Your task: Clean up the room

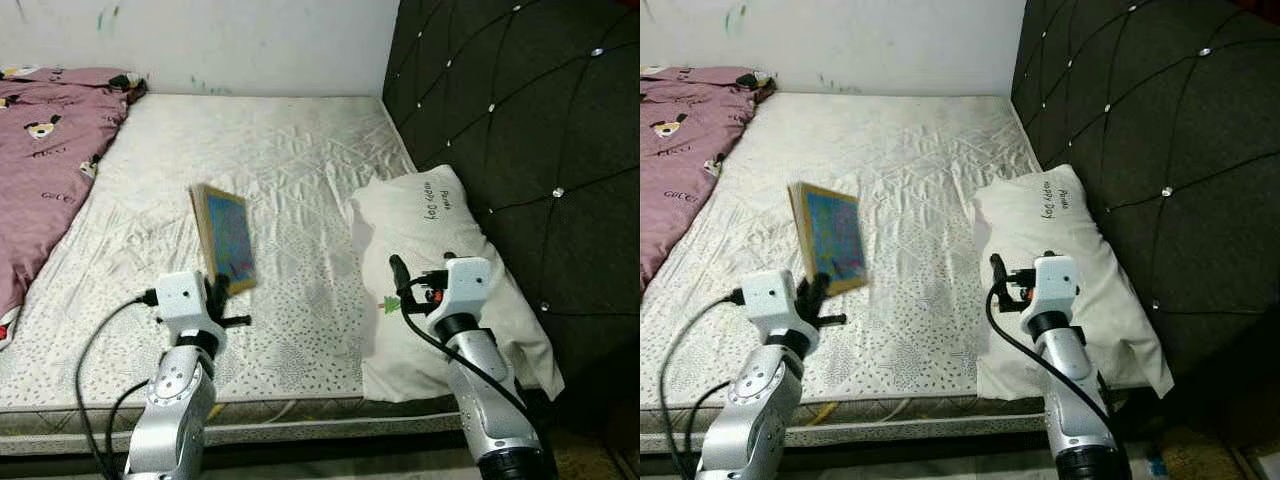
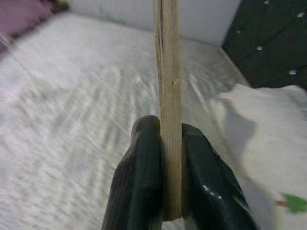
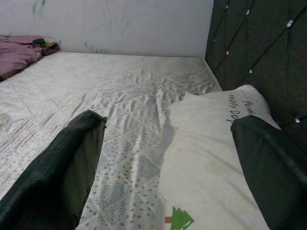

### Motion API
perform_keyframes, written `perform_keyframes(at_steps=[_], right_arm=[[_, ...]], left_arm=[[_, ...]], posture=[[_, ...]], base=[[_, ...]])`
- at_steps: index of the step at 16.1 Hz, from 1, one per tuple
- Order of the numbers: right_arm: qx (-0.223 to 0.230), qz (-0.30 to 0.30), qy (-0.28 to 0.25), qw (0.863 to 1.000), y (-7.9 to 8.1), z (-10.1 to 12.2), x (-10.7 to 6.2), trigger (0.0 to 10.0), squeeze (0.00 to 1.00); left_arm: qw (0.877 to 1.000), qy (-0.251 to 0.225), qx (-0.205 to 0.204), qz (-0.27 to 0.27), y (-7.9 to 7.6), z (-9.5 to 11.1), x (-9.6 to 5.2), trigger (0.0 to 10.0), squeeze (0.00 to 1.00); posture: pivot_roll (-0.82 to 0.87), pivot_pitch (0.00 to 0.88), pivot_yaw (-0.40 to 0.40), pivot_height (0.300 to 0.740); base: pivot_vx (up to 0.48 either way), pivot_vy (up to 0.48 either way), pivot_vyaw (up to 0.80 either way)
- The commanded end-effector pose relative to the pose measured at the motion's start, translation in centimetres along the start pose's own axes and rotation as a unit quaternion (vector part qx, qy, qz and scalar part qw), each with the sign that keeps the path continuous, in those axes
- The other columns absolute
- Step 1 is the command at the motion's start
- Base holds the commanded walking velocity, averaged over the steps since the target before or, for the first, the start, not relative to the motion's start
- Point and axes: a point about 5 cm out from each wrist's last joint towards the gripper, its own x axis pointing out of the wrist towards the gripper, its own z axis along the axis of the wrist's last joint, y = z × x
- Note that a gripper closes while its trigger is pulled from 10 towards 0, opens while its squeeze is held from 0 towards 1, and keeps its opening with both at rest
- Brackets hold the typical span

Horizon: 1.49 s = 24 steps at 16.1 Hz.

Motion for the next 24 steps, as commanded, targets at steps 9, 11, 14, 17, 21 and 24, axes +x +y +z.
perform_keyframes(at_steps=[9,11,14,17,21,24], right_arm=[[0.009,0.023,-0.015,1.0,0.62,0.78,-0.01,10.0,0.0],[0.011,0.027,-0.015,0.999,0.74,0.79,0.01,10.0,0.0],[0.012,0.027,-0.012,0.999,0.76,0.76,0.09,10.0,0.0],[0.009,0.028,-0.011,1.0,0.76,0.72,0.22,10.0,0.0],[0.005,0.034,-0.008,0.999,0.9,0.61,0.33,10.0,0.0],[0.001,0.038,-0.006,0.999,1.01,0.58,0.51,10.0,0.0]], left_arm=[[0.998,-0.049,0.034,0.034,0.65,0.92,0.13,10.0,0.0],[0.998,-0.05,0.033,0.033,0.66,0.8,0.1,10.0,0.0],[0.997,-0.053,0.033,0.034,0.63,0.8,0.14,10.0,0.0],[0.997,-0.065,0.027,0.025,0.62,1.21,0.18,10.0,0.0],[0.997,-0.067,0.023,0.025,0.7,1.27,0.19,10.0,0.0],[0.997,-0.07,0.019,0.024,0.75,1.31,0.25,10.0,0.0]], posture=[[0.01,0.058,-0.035,0.664],[0.01,0.058,-0.035,0.644],[0.01,0.058,-0.038,0.634],[0.01,0.056,-0.037,0.634],[0.01,0.057,-0.039,0.634],[0.01,0.065,-0.042,0.634]], base=[[0.0,0.0,0.0],[0.0,0.0,0.0],[0.0,0.0,0.0],[0.0,0.0,0.0],[0.0,0.0,0.0],[0.0,0.0,0.0]])
